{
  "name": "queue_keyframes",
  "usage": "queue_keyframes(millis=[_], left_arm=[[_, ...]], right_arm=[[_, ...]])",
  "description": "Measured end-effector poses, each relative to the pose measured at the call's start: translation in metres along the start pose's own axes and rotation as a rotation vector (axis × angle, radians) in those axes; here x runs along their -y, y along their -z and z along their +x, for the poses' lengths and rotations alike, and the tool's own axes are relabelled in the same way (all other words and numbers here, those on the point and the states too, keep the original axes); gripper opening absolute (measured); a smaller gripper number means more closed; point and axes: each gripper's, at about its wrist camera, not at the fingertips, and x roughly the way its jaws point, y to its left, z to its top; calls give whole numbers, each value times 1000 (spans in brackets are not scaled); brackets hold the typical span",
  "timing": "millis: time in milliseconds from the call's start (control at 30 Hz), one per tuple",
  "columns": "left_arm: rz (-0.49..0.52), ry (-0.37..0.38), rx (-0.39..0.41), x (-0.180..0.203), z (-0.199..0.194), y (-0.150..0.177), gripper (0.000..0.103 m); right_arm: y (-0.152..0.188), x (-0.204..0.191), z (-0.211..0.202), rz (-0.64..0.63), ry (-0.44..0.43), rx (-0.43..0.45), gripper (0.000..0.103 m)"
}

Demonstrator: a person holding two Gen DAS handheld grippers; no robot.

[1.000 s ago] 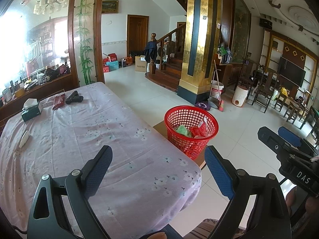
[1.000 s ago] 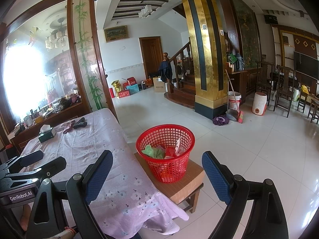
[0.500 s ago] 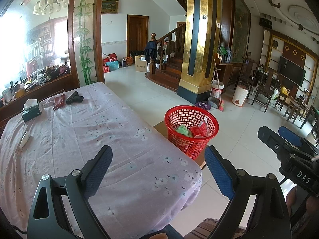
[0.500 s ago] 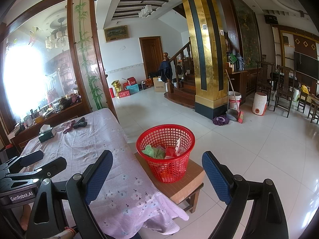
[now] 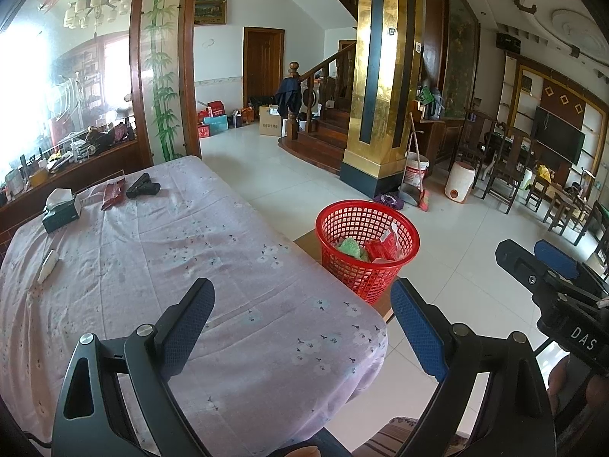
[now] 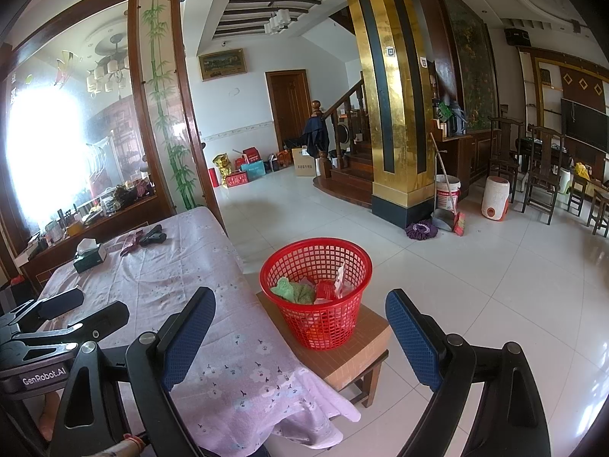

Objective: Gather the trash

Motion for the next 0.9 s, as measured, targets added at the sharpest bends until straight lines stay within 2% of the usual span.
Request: queue_keyframes(millis=[700, 900], left_arm=[[-3, 4, -16, -13, 0, 5, 93], [9, 40, 0, -16, 7, 6, 93]], right_arm=[[-1, 0, 0, 0, 0, -1, 93], [5, 3, 1, 3, 5, -6, 93]])
